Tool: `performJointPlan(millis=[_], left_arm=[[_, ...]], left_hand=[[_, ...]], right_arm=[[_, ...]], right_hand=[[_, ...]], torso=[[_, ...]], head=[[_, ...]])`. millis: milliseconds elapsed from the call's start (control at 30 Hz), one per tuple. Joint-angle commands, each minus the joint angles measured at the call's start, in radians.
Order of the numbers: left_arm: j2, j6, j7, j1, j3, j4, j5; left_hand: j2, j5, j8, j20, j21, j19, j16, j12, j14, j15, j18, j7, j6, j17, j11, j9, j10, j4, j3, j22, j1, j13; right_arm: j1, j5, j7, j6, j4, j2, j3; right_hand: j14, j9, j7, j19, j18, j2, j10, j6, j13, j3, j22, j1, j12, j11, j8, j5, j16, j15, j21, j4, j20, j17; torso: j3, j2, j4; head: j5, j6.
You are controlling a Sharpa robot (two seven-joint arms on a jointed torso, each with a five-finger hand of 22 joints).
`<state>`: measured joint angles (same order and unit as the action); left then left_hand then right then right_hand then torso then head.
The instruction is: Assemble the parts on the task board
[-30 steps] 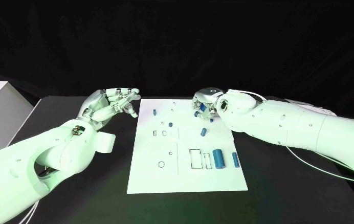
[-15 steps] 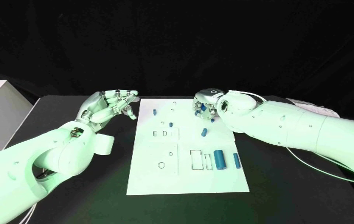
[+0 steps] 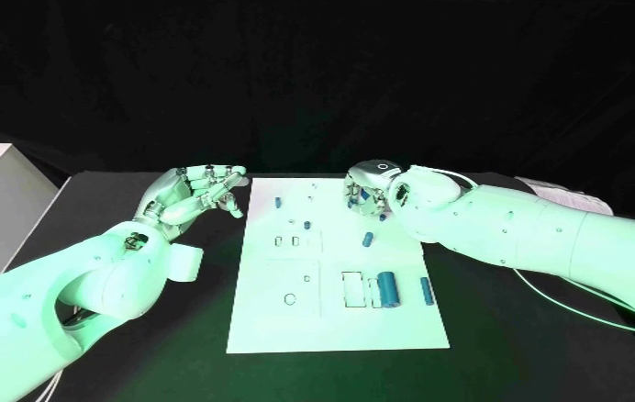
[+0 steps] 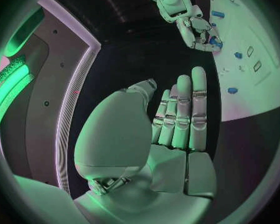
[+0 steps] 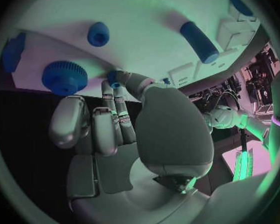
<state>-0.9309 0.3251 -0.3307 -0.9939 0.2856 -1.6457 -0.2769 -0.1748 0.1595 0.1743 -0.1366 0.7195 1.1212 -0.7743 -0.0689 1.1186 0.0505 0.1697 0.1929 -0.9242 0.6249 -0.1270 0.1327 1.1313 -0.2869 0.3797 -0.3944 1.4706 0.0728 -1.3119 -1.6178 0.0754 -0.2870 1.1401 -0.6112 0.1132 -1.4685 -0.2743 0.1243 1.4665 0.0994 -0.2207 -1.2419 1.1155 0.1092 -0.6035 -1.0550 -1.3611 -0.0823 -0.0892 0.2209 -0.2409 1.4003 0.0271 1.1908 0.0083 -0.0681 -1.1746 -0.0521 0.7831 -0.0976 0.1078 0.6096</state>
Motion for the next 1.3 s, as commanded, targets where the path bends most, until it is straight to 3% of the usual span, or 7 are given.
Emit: performJointPlan(millis=[33, 367, 733, 1033, 1300], left_arm=[[0.000, -0.017, -0.002, 0.000, 0.001, 0.000, -0.004], [-0.001, -0.017, 0.000, 0.000, 0.001, 0.003, -0.005], [-0.003, -0.016, 0.001, 0.000, 0.001, 0.007, -0.005], [-0.002, -0.017, 0.002, 0.000, 0.001, 0.007, -0.008], [0.001, -0.018, 0.003, 0.000, 0.001, 0.006, -0.011]], left_hand=[[-0.003, -0.004, -0.006, -0.001, 0.005, -0.009, -0.007, 0.003, -0.007, 0.001, 0.011, 0.003, -0.002, 0.001, -0.002, 0.001, -0.002, 0.001, 0.004, -0.001, -0.010, 0.000], [-0.001, -0.004, -0.006, -0.002, 0.014, -0.013, -0.010, 0.003, -0.008, 0.001, 0.011, 0.003, -0.002, 0.003, -0.002, 0.002, -0.003, 0.002, 0.009, -0.007, -0.008, 0.000], [-0.002, -0.004, -0.006, -0.002, 0.017, -0.015, -0.011, 0.003, -0.009, 0.001, 0.011, 0.003, -0.002, 0.003, -0.002, 0.002, -0.004, 0.003, 0.011, -0.009, -0.006, 0.000], [-0.002, -0.004, -0.006, -0.002, 0.017, -0.015, -0.011, 0.003, -0.009, 0.001, 0.011, 0.003, -0.002, 0.003, -0.002, 0.002, -0.004, 0.003, 0.011, -0.009, -0.006, 0.000], [-0.002, -0.004, -0.006, -0.002, 0.017, -0.015, -0.011, 0.003, -0.009, 0.001, 0.011, 0.003, -0.002, 0.003, -0.002, 0.002, -0.004, 0.003, 0.011, -0.009, -0.006, 0.000]], right_arm=[[0.004, 0.006, 0.018, -0.109, 0.016, -0.004, 0.001], [0.002, 0.002, 0.090, -0.203, 0.035, 0.008, -0.006], [-0.001, -0.024, 0.139, -0.241, 0.039, 0.040, -0.012], [-0.006, -0.042, 0.155, -0.248, -0.018, 0.101, -0.014], [-0.008, -0.047, 0.146, -0.214, -0.059, 0.139, -0.014]], right_hand=[[-0.040, -0.003, 0.000, 0.022, -0.013, 0.035, -0.046, 0.006, 0.024, -0.005, -0.018, -0.019, -0.002, 0.037, 0.006, 0.005, 0.006, 0.005, 0.016, 0.001, 0.007, -0.006], [-0.041, -0.014, -0.002, 0.020, -0.013, 0.038, -0.049, 0.004, 0.028, -0.009, -0.023, -0.020, 0.002, 0.039, 0.012, 0.001, 0.010, 0.007, 0.021, -0.004, 0.009, -0.008], [-0.041, -0.022, 0.000, 0.019, -0.014, 0.034, -0.050, -0.001, 0.031, -0.013, -0.029, -0.020, 0.006, 0.038, 0.015, -0.004, 0.012, 0.006, 0.026, -0.011, 0.009, -0.009], [-0.040, -0.027, 0.000, 0.018, -0.013, 0.029, -0.050, -0.005, 0.033, -0.014, -0.030, -0.019, 0.008, 0.037, 0.016, -0.004, 0.013, 0.006, 0.027, -0.015, 0.009, -0.008], [-0.040, -0.030, 0.001, 0.017, -0.013, 0.025, -0.048, -0.009, 0.034, -0.014, -0.030, -0.016, 0.011, 0.036, 0.016, -0.002, 0.013, 0.005, 0.027, -0.018, 0.008, -0.007]], torso=[[0.0001, 0.003, -0.0007], [-0.0008, 0.008, -0.0037], [-0.0003, 0.011, -0.0064], [-0.0004, 0.013, -0.0078], [-0.0025, 0.016, -0.0128]], head=[[0.000, -0.006], [0.000, -0.018], [-0.003, -0.021], [-0.001, -0.023], [-0.001, -0.022]])
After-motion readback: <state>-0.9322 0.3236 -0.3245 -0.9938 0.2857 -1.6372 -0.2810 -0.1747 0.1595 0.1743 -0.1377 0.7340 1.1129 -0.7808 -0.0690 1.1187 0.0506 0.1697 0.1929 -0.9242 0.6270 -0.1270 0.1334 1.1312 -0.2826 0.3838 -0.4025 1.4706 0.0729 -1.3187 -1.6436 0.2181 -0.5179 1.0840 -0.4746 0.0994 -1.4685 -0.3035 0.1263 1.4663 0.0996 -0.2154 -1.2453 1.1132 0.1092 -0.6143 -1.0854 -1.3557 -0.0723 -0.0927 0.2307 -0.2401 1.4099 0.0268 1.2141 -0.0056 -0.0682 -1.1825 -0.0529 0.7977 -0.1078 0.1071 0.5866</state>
